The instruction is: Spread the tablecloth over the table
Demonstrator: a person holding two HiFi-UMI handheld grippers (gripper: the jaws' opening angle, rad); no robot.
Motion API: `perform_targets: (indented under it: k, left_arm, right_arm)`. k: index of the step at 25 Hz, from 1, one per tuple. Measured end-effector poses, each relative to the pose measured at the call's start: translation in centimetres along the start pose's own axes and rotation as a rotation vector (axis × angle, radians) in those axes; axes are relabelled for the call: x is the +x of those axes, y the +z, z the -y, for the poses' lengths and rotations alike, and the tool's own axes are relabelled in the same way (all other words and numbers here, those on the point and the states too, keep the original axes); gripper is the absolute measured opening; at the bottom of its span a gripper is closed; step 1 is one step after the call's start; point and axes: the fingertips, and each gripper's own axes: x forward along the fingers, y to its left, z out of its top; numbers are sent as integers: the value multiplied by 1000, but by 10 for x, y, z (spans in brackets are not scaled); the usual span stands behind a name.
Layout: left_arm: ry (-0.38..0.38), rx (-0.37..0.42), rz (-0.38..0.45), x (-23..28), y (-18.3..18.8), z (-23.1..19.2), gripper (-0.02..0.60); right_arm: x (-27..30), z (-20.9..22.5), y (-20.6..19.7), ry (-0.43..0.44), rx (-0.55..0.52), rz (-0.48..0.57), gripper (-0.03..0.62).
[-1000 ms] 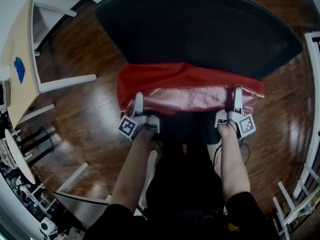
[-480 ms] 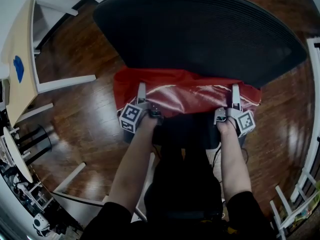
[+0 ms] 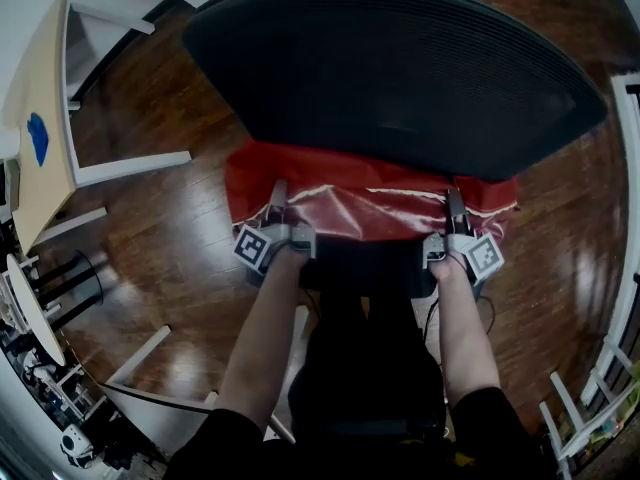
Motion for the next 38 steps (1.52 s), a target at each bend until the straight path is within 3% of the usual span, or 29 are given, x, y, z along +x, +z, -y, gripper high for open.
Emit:
perform_targets:
  k: [4,9,13,15,20,25,30,35,38]
  left_arm:
    - [-155,-79,21,-13,7,32,17]
    - [-204,-57,63,-43,11,67,14]
    - [-273,21,74,-82,0,98,12]
    - [-329,65,78,-102,-5,117,11]
    - [-410,159,116,-165,-3,162,12]
    - [-472,324,181,-243,15,213,12]
    - [-495,509,397,-366,38,243,12]
    - [-464,617,590,-523,69,250,12]
    - [-429,703,777,-632,68,261,14]
  right_arm:
    - [0,-25,0,62,-4,-25,37]
    - [-7,-76,-8,113,-124,-94,34]
    - [-25,-104,-28,160,-246,-227,34]
    - [-32,-118,-45,182,-358,-311,32]
    - [-53,-186,-108,362,-670,-507,32]
    - [-85,-249,-186,553,-889,-670,32]
    - [-139,-304,-296,846,-1078,-817,32]
    - [-230,-345,-403,1052,-1132,-894,34]
    - [-300,-375,-466,1211,-1101,-960,34]
